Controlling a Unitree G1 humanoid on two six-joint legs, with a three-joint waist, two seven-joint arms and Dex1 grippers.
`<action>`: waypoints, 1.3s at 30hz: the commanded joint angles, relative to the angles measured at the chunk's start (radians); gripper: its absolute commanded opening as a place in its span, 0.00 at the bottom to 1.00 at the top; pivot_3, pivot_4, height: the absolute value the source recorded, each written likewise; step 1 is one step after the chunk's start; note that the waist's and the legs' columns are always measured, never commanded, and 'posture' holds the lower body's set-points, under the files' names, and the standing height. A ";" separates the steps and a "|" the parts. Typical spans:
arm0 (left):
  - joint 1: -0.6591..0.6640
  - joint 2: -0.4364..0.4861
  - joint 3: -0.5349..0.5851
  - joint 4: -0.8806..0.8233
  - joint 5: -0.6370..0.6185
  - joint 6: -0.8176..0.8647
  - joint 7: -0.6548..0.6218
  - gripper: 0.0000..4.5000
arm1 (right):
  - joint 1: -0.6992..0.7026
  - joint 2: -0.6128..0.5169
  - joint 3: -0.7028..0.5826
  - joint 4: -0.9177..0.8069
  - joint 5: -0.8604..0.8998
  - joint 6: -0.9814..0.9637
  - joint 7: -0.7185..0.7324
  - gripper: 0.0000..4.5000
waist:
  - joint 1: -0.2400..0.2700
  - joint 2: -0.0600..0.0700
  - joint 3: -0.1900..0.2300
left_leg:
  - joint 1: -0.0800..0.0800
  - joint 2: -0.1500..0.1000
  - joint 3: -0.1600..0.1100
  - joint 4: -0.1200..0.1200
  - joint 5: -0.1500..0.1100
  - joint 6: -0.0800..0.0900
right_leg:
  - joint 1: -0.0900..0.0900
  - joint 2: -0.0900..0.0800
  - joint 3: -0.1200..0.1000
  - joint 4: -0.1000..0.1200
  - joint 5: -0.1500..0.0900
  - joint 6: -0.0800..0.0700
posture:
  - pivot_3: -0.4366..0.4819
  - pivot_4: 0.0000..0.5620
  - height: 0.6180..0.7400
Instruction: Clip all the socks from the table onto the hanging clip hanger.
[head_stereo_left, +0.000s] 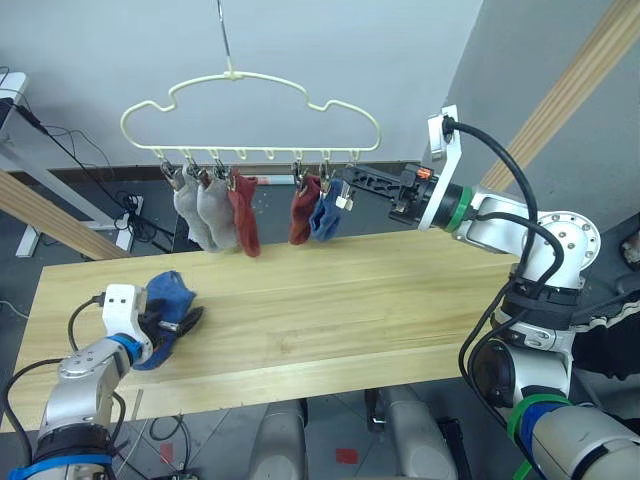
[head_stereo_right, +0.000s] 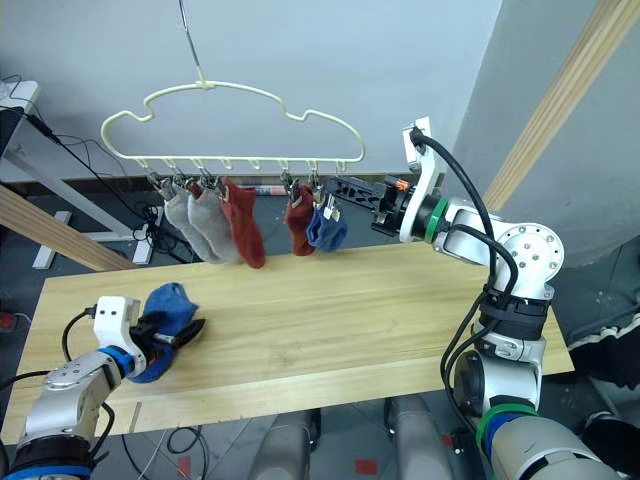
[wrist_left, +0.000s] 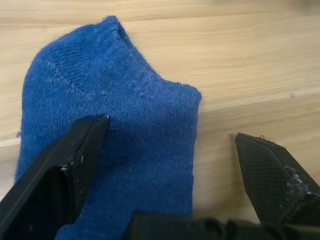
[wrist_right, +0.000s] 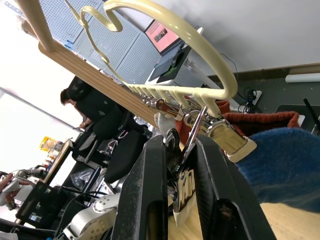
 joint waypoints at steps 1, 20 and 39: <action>0.008 0.007 0.008 0.035 0.007 0.036 -0.001 1.00 | -0.024 0.001 0.001 -0.028 0.044 -0.019 -0.006 0.08 | 0.000 0.000 0.000 | 0.000 0.000 0.000 0.000 0.000 0.000 | 0.000 0.000 0.000 0.000 0.000 0.000 | 0.48 0.67 1.00; 0.012 0.033 -0.043 0.033 0.107 -0.066 0.002 0.26 | -0.013 -0.024 0.038 -0.016 0.052 -0.073 -0.021 0.08 | 0.000 0.000 0.000 | 0.006 0.006 0.004 0.000 0.000 0.000 | -0.001 0.005 0.003 0.008 -0.001 -0.001 | 0.48 0.67 1.00; 0.136 -0.017 -0.074 -0.876 -0.233 0.102 -0.173 0.00 | -0.043 0.003 0.025 0.121 0.073 -0.056 -0.139 0.08 | 0.003 -0.004 0.019 | 0.006 0.005 0.017 0.000 0.000 -0.001 | -0.004 0.004 0.019 0.007 0.000 0.000 | 0.50 0.71 1.00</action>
